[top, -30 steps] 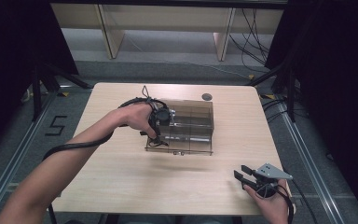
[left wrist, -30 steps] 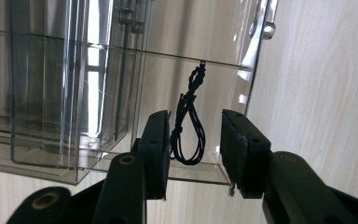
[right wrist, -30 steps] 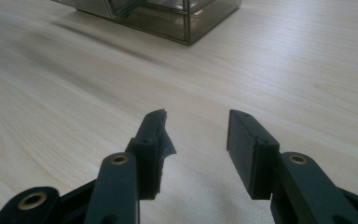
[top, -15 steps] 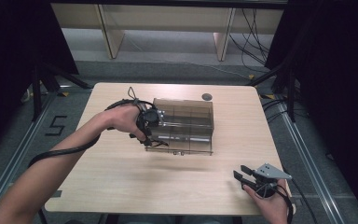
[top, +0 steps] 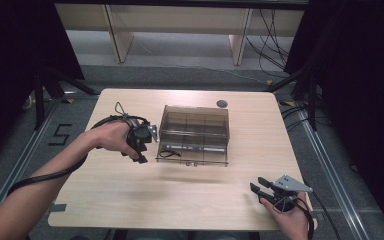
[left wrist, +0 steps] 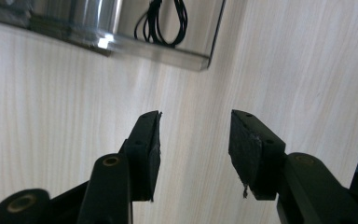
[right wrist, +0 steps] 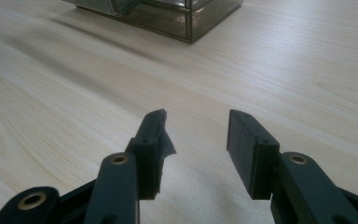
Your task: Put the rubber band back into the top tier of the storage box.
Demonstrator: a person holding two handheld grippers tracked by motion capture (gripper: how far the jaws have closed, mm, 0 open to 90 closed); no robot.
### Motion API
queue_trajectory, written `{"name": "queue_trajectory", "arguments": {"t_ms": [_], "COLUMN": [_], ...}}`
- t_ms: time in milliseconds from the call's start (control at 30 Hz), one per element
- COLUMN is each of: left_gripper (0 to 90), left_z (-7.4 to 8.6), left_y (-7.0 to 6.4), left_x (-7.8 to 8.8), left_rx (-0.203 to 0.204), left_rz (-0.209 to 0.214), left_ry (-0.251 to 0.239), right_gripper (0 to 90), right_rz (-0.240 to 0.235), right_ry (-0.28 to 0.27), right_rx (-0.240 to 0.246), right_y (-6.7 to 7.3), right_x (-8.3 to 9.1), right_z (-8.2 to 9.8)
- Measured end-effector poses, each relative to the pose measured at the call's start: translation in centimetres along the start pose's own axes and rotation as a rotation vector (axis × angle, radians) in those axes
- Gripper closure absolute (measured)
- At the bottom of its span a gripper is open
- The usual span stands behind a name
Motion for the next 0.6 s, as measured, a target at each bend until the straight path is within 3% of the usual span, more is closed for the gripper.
{"name": "queue_trajectory", "arguments": {"t_ms": [200, 433, 500, 533, 600], "left_gripper": [52.7, 50.8, 49.1, 47.7, 47.4], "left_z": [1.9, 4.2, 4.7, 4.9, 5.2], "left_y": [-0.1, -1.3, -1.6, -2.0, -2.3], "left_x": [-0.9, -2.8, -3.3, -3.5, -3.9], "left_rx": [0.022, 0.051, 0.056, 0.078, 0.088], "left_rz": [-0.049, -0.056, -0.068, -0.070, -0.089], "left_ry": [-0.029, -0.069, -0.096, -0.119, -0.182], "right_gripper": [57.8, 57.7, 57.7, 57.7, 57.7], "right_rz": [0.005, 0.002, 0.002, 0.002, 0.008], "right_ry": [0.002, 0.001, 0.001, 0.003, 0.005], "right_rx": [0.007, 0.000, 0.000, -0.005, -0.004], "right_y": [-0.2, 0.0, 0.0, 0.0, -0.1], "right_x": [0.1, 0.0, 0.0, 0.0, 0.1], "right_z": [0.1, 0.1, 0.1, 0.1, 0.1]}}
Point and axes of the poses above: each handheld gripper's, and its own axes: x roughly backward along the jaws, z roughly out of its underside, y roughly to its left, the point moved 10 cm from there along -x, roughly forward along the jaws, and after that the axes turned 5 degrees about z, right-handed, at the moved point
